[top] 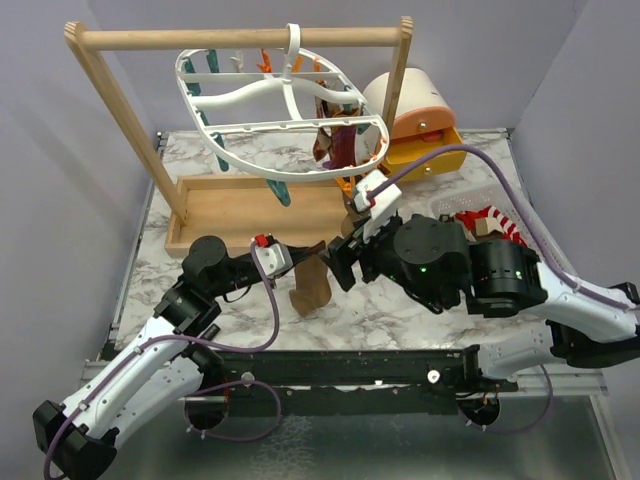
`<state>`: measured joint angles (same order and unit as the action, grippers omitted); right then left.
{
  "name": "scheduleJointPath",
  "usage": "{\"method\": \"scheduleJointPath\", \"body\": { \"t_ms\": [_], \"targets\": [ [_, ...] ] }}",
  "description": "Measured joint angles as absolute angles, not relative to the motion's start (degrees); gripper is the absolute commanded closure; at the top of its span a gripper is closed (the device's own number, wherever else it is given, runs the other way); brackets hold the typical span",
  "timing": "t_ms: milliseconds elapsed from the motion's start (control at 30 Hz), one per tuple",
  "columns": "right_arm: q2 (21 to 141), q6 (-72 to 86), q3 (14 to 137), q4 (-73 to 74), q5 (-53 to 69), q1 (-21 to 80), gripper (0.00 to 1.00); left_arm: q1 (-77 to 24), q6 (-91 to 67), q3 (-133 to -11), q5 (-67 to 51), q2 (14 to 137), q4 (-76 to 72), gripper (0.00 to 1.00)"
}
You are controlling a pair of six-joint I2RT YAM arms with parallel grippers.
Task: Clip the socks to the hanger
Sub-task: Adjust the hanger on the clothesline, then open the clamp at the hanger.
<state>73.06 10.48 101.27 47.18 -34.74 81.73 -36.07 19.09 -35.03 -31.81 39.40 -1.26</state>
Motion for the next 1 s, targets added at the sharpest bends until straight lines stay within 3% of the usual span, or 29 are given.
{"method": "scheduleJointPath", "body": {
  "t_ms": [367,1000],
  "targets": [
    [79.5,15.0,105.8,48.6,-57.7,83.7,0.18,-36.1,19.1,-35.0,-31.8,38.7,-1.7,1.00],
    [86.8,12.1,108.5,37.9,-67.8,83.3,0.25,-36.1,19.1,-35.0,-31.8,35.0,-2.2,1.00]
  ]
}}
